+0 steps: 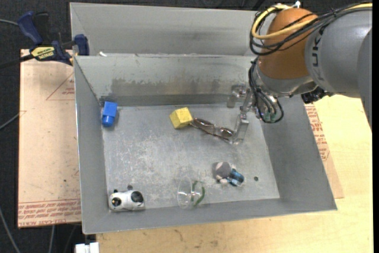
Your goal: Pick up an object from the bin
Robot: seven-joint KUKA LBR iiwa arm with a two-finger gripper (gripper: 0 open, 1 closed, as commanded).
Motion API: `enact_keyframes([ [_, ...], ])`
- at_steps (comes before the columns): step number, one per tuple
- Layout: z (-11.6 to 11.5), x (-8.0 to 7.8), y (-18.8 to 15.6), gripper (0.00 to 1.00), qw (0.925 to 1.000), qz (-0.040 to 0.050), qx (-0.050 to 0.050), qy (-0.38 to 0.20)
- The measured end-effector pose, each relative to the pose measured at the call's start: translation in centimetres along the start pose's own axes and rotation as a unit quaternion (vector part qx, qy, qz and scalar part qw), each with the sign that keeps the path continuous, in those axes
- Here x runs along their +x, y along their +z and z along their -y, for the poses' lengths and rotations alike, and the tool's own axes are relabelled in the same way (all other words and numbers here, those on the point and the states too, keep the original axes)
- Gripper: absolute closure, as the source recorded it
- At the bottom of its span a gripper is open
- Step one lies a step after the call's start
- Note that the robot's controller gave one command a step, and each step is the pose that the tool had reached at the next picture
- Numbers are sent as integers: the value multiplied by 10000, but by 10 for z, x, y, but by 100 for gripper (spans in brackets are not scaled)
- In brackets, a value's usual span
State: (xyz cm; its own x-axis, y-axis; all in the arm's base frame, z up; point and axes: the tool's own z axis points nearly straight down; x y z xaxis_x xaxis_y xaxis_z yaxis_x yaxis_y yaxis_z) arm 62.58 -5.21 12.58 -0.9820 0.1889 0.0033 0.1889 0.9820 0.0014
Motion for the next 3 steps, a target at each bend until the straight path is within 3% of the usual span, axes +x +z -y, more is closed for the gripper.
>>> enact_keyframes([
  [1, 0, 13, -4, 0, 9966, 14, 0, 822],
  [2, -5, 17, 58, 0, 9979, 16, 3, 641],
  [3, -3, 24, 56, 100, 9929, 23, -1, 1191],
])
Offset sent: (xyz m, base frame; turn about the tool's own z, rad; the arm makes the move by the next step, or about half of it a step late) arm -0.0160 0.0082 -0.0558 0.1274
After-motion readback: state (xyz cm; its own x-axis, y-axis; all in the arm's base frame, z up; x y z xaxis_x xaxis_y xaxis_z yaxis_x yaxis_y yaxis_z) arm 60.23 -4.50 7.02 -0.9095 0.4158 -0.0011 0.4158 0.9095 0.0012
